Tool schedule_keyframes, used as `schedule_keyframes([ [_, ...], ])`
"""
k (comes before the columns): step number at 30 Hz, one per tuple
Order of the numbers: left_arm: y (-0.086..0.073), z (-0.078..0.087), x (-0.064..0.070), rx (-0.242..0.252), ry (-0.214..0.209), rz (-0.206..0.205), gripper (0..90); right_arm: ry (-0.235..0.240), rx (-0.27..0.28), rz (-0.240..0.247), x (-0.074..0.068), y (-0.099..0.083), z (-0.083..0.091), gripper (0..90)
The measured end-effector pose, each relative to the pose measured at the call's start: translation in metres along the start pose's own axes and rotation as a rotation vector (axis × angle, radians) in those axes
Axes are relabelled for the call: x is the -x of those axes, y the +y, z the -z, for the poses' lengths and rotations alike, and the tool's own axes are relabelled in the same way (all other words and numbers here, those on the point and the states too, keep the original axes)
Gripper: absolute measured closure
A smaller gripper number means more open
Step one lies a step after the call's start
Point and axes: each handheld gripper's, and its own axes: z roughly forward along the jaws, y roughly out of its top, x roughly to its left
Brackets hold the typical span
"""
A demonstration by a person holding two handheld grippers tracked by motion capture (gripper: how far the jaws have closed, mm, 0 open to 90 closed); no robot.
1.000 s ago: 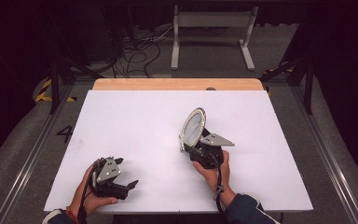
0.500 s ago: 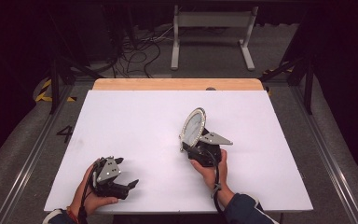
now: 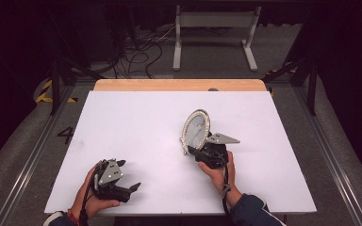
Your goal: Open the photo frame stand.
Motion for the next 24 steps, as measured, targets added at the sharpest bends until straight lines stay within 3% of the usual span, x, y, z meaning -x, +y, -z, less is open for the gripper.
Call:
schedule_keyframes([
  [8,0.000,0.000,0.001,0.005,-0.004,-0.006,8.8,0.061,-0.050,0.025,0.008,0.001,0.008,73.4],
  [16,0.000,0.002,0.000,0.017,0.003,-0.001,9.0,0.059,-0.044,0.044,0.007,0.000,0.009,69.5],
  [20,0.000,0.001,0.000,0.011,0.003,-0.004,9.0,0.033,-0.014,0.026,0.008,-0.002,0.004,64.2],
  [24,0.000,0.000,0.000,0.009,-0.001,-0.007,9.0,0.065,0.038,-0.038,0.009,-0.006,-0.005,68.9],
])
